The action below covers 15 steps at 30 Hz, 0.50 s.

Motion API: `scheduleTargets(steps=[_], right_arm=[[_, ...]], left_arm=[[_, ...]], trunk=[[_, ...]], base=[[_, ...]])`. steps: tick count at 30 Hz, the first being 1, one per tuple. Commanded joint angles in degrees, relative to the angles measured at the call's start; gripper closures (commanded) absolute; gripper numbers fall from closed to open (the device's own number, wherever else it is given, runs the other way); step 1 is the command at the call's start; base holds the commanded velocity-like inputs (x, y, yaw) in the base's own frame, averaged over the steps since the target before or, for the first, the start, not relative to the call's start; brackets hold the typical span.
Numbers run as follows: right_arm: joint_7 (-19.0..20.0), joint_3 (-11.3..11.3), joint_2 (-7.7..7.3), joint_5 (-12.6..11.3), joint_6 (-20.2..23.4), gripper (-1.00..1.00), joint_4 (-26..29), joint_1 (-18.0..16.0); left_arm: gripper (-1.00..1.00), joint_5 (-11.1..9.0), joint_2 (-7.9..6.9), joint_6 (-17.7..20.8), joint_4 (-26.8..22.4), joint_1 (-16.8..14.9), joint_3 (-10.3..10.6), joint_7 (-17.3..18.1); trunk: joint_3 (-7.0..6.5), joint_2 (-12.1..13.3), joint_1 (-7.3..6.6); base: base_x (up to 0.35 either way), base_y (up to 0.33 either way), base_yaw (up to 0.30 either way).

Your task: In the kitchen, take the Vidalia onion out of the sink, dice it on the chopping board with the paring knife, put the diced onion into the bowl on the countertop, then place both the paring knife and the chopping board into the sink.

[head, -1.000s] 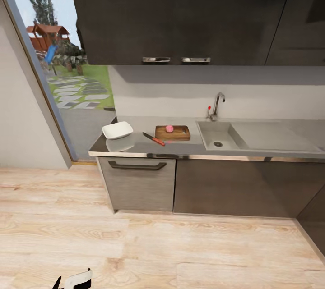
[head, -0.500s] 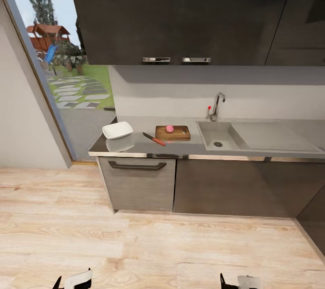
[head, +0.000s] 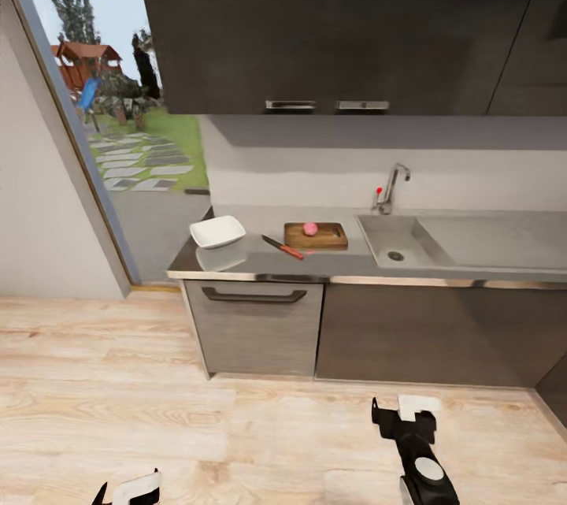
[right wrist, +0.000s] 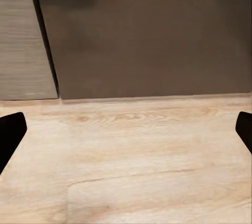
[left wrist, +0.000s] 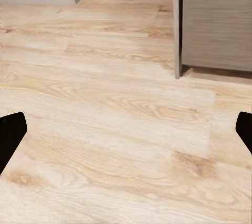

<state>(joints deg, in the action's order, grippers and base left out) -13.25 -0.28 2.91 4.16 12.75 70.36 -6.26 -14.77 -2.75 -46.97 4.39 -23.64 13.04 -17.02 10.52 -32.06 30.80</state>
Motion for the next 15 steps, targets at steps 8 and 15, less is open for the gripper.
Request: scheduleTargets(steps=[8,15], right_arm=[[-2.5,0.5,2.28,1.6,11.1,-1.0,14.2,-0.1],[-8.3,5.1,6.12,5.7,16.5,-1.0,18.3,-2.8]], left_arm=[[-1.0,-0.3,0.02,-0.1,0.2,-0.1,0.5,-0.1],[-1.0,-0.3,0.09,0.7,0.2,-0.1,0.5,-0.1]], trunk=[[0.1,-0.1,0.04],[0.1,-0.1,0.04]], base=[[0.137,0.225,0.0],[0.026,0.039,0.0]])
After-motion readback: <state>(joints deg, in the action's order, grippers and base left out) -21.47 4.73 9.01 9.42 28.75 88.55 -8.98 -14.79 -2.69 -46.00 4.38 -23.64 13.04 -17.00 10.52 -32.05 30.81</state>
